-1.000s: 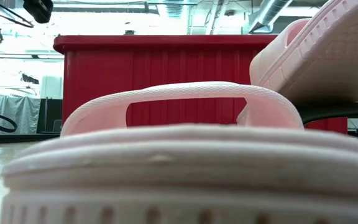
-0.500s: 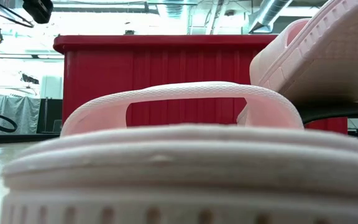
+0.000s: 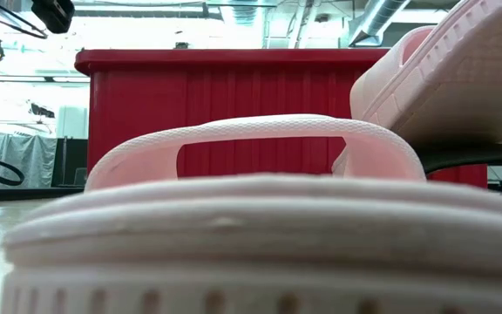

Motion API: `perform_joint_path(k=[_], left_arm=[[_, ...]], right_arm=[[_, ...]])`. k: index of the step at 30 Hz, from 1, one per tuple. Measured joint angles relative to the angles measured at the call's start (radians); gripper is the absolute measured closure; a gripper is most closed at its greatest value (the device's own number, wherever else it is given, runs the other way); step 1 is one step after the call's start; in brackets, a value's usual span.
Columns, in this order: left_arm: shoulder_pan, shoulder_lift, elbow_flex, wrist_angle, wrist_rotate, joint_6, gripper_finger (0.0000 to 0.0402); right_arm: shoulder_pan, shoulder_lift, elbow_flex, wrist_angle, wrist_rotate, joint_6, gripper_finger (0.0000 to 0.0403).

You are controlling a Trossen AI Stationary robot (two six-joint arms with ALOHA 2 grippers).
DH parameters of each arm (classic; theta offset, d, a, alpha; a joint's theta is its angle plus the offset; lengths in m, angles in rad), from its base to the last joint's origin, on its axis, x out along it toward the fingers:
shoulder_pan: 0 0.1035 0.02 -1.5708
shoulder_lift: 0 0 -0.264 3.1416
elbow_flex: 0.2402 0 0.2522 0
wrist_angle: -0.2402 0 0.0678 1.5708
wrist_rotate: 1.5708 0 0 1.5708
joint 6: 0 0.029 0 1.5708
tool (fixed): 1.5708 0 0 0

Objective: Pick and place slides into bin
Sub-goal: Put the right pink slide into the red container

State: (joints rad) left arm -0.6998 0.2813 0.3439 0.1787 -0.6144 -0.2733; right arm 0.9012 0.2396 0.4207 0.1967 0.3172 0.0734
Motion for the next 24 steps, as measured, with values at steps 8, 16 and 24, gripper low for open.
perform_joint_path(k=[8,16,24], left_arm=[[0.000,0.000,0.000,-0.005,0.000,0.001,0.0241],[0.000,0.000,0.000,-0.005,0.003,0.000,0.0241],[0.000,0.000,0.000,-0.011,0.003,0.001,0.0241]], right_arm=[[0.001,0.224,0.311,-0.528,0.101,0.106,0.0219],[0.002,0.338,0.413,-0.665,0.096,0.211,0.0219],[0.002,0.415,0.413,-0.670,0.092,0.312,0.0219]])
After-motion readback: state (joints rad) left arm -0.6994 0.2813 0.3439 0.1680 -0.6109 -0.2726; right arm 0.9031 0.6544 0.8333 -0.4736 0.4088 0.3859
